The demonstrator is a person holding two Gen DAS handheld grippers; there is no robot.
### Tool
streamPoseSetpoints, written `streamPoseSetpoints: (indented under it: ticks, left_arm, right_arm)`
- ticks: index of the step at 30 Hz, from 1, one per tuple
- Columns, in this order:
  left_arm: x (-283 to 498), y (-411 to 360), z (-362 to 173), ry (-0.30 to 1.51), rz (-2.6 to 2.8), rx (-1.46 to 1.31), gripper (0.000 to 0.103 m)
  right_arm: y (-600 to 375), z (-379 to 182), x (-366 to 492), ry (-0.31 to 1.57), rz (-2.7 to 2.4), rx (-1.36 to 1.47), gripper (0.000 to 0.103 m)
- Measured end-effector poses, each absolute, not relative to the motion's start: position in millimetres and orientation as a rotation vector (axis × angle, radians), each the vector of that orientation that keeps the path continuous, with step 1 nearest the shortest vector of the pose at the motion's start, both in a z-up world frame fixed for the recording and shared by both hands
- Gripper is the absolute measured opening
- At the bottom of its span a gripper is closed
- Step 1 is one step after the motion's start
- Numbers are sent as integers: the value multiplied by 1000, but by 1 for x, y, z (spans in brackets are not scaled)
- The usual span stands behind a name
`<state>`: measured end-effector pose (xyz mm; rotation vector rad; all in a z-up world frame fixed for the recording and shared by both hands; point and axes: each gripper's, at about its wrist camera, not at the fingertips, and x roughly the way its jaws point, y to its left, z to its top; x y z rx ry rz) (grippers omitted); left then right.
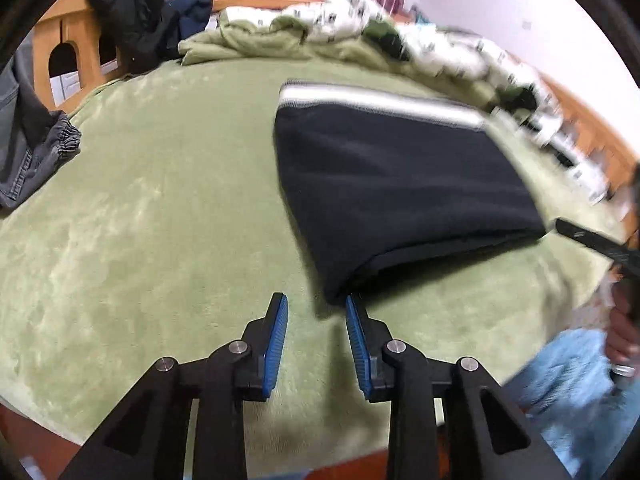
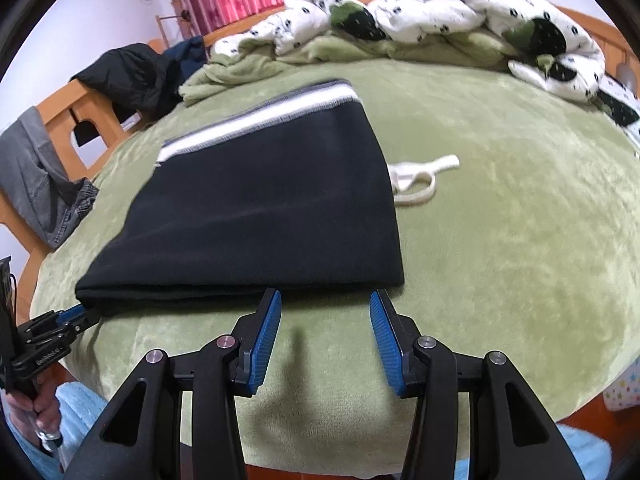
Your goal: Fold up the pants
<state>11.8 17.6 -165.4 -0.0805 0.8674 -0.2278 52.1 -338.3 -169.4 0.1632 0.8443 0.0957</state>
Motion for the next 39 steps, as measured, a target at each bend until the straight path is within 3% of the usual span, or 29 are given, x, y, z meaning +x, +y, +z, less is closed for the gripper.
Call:
streamPoseSetpoints:
  ticks: [4, 9, 14, 17, 26, 31, 35, 39]
  left_arm:
    - [21, 20, -138, 789, -258, -141, 46]
    - [72, -27, -133, 787, -340, -147, 46]
    - [101, -73, -166, 856, -346, -53, 46]
    - [82, -77, -174, 817, -296, 77, 49]
    - [47, -47, -163, 829, -258, 161, 56]
    - [58, -25, -141, 817, -269, 86, 60]
    - [107, -26, -124, 756, -232, 87, 63]
    - [170, -38, -118, 726, -238, 29, 63]
  right_arm:
    - [-337, -148, 58, 747, 132, 89, 47]
    - [-328, -140, 94, 709, 222, 119, 47]
    - [-322, -161, 117, 753, 360, 174, 47]
    - [-321, -180, 118, 788, 327, 61, 35]
    - [-337, -188, 93, 791, 302, -77, 35]
    - [-353, -165, 97, 769, 256, -98, 42]
    - [-363, -139, 123, 702, 256, -69, 49]
    - [-351, -124, 170, 660, 259, -59, 51]
